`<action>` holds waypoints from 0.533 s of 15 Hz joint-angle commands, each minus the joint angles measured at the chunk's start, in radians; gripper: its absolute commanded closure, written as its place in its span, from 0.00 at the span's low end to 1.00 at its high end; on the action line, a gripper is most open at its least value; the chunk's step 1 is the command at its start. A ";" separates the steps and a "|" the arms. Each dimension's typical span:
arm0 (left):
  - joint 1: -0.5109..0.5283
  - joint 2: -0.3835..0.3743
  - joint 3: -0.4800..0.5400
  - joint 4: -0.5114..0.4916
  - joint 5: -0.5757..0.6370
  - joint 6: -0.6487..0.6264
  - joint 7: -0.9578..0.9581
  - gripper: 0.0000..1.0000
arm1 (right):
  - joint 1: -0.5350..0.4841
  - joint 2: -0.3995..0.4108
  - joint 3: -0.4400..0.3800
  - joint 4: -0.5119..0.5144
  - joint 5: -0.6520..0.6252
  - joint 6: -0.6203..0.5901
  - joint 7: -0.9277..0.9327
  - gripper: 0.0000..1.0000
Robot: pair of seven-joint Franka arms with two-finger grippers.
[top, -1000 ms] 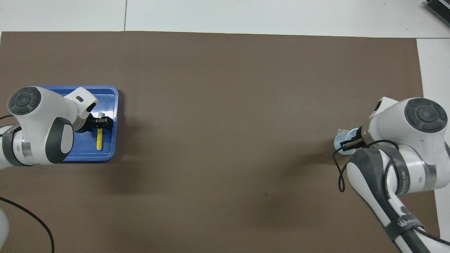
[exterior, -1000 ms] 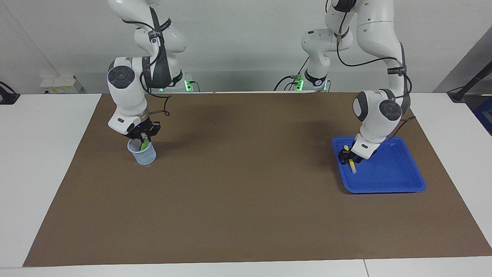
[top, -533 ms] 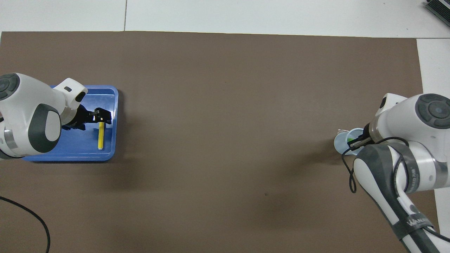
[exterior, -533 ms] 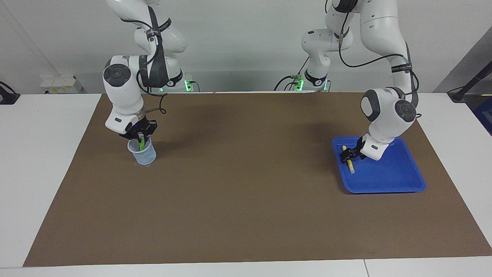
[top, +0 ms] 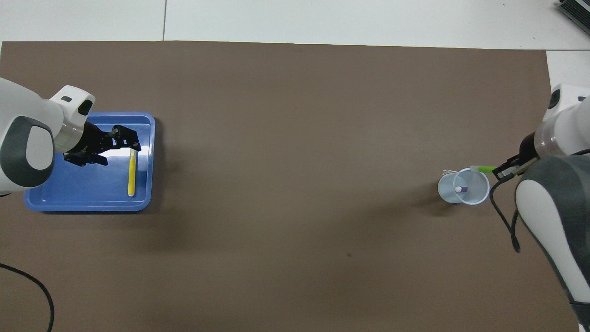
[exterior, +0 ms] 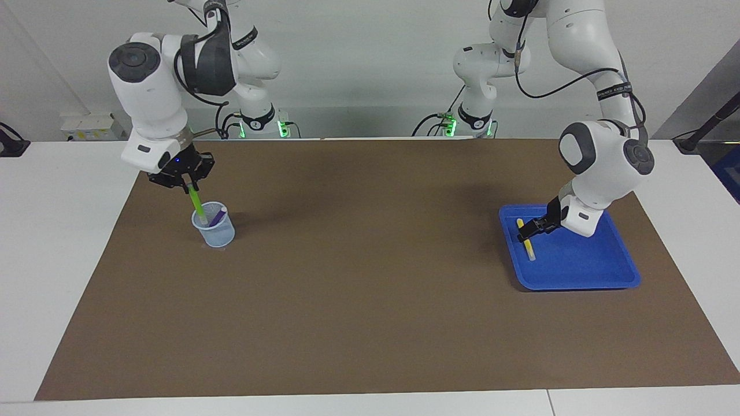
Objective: Right arm passes pens to left for tray arrangement
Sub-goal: 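Grasp a green pen in the cup with the right gripper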
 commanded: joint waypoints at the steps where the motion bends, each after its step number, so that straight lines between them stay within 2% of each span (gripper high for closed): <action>1: 0.004 -0.010 -0.012 0.083 -0.041 -0.104 -0.115 0.00 | -0.010 0.003 0.007 0.079 0.130 -0.068 -0.018 1.00; 3: 0.001 -0.024 -0.023 0.126 -0.044 -0.152 -0.212 0.00 | -0.012 -0.008 0.005 0.082 0.246 -0.069 -0.005 1.00; 6: -0.002 -0.058 -0.029 0.155 -0.091 -0.209 -0.284 0.00 | -0.001 -0.010 0.005 0.076 0.455 -0.047 0.141 1.00; 8: -0.002 -0.081 -0.032 0.153 -0.145 -0.220 -0.353 0.01 | 0.026 -0.011 0.022 0.072 0.530 -0.024 0.262 1.00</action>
